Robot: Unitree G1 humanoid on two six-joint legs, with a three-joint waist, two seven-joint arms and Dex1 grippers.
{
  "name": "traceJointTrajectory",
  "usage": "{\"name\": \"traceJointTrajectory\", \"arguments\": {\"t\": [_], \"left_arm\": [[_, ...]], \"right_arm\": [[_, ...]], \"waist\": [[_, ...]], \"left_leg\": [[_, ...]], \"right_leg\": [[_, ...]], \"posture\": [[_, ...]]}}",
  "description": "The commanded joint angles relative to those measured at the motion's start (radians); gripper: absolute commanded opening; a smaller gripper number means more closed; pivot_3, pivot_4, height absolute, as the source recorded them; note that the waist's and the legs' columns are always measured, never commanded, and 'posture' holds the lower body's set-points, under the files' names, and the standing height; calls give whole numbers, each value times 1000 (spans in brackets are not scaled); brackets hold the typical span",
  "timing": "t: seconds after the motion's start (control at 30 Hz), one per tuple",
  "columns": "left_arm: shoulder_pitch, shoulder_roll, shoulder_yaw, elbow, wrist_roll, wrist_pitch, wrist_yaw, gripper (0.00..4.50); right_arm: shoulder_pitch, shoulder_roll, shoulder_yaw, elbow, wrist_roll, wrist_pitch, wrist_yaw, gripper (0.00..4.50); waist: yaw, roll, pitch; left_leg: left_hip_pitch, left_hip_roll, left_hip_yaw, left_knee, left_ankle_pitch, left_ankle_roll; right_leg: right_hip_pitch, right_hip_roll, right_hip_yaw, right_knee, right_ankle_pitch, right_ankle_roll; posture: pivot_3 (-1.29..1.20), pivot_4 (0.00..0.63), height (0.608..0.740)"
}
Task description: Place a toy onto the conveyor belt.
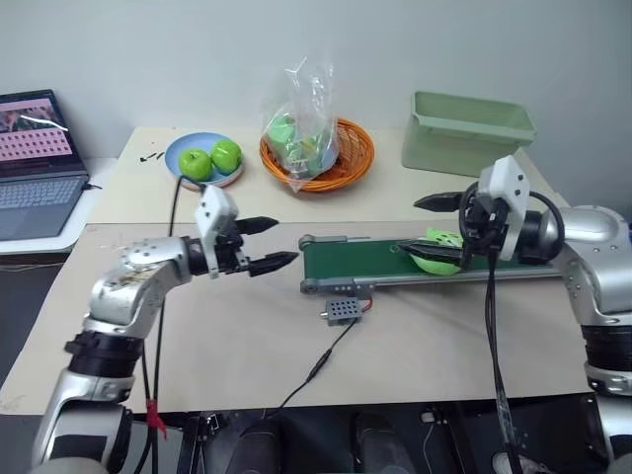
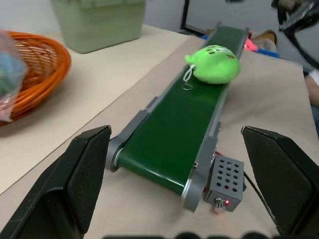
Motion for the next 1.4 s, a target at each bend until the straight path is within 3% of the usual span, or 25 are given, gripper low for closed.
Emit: {"name": "traceJointTrajectory", "arguments": {"t": [0.03, 0.87, 1.4], "left_arm": [[10, -24, 67, -112, -90, 59, 35, 4465], [-20, -56, 91, -163, -138, 141, 111, 4465], [38, -36, 115, -204, -162, 181, 127, 4465]], "right_arm": [[-39, -3, -4, 10, 4, -14, 13, 4500], [-54, -1, 11, 25, -5, -24, 29, 4500], [-116, -33, -21, 3, 19, -30, 59, 4500]], "waist": [[3, 0, 0], [0, 0, 0], [1, 0, 0]], "left_leg": [[0, 0, 0, 0, 0, 0], [0, -1, 0, 0, 0, 0], [0, 0, 0, 0, 0, 0]], "right_leg": [[0, 0, 0, 0, 0, 0], [0, 0, 0, -1, 0, 0], [0, 0, 0, -1, 0, 0]], "posture": [[0, 150, 740], [0, 150, 740], [0, 150, 740]]}}
